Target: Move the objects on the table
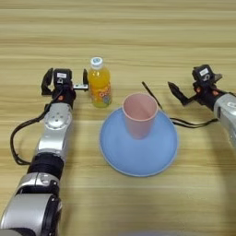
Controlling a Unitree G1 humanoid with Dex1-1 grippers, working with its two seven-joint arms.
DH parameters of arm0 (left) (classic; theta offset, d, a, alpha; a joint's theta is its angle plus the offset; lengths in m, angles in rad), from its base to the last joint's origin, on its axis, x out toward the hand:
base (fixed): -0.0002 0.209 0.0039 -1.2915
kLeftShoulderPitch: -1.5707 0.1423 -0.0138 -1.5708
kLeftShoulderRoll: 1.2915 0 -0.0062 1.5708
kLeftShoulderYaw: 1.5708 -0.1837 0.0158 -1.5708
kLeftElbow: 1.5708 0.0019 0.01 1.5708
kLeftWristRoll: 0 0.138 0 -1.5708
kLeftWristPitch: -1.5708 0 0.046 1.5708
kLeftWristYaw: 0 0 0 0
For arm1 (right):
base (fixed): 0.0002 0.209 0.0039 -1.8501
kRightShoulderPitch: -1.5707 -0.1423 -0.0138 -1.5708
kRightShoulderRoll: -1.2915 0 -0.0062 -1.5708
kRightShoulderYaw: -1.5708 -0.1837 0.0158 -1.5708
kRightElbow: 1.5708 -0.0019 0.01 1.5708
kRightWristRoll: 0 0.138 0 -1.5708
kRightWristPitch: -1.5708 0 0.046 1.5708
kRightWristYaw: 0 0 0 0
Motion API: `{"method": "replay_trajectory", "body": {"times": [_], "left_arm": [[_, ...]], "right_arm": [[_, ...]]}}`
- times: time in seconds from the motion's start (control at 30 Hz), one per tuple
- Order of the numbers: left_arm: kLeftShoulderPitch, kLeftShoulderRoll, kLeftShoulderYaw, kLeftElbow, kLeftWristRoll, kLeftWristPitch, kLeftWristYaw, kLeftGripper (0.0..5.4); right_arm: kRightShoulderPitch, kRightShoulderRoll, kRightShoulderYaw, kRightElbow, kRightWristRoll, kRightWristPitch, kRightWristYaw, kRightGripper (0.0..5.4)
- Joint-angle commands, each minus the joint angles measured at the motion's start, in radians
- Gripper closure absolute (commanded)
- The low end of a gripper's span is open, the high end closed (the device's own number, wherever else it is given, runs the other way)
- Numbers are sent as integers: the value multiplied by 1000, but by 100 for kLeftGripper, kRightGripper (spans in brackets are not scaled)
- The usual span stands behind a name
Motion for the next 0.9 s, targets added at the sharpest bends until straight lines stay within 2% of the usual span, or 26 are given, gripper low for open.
{"method": "replay_trajectory", "body": {"times": [0.03, 0.2, 0.4, 0.63, 0.9], "left_arm": [[7, -2, -11, -25, 22, 26, 7, 0], [10, -6, -11, -35, 26, 34, 9, 0], [14, -10, -9, -47, 30, 40, 9, 0], [21, -10, -7, -66, 32, 51, 6, 0], [25, -12, -6, -74, 32, 56, 6, 0]], "right_arm": [[-66, 23, 28, 63, -19, -5, 18, 3], [-133, 51, 44, 148, -35, -23, 29, 3], [-210, 89, 70, 320, -74, -81, 26, 3], [-260, 124, 84, 459, -106, -143, 24, 3], [-292, 139, 88, 577, -135, -210, 18, 3]]}}
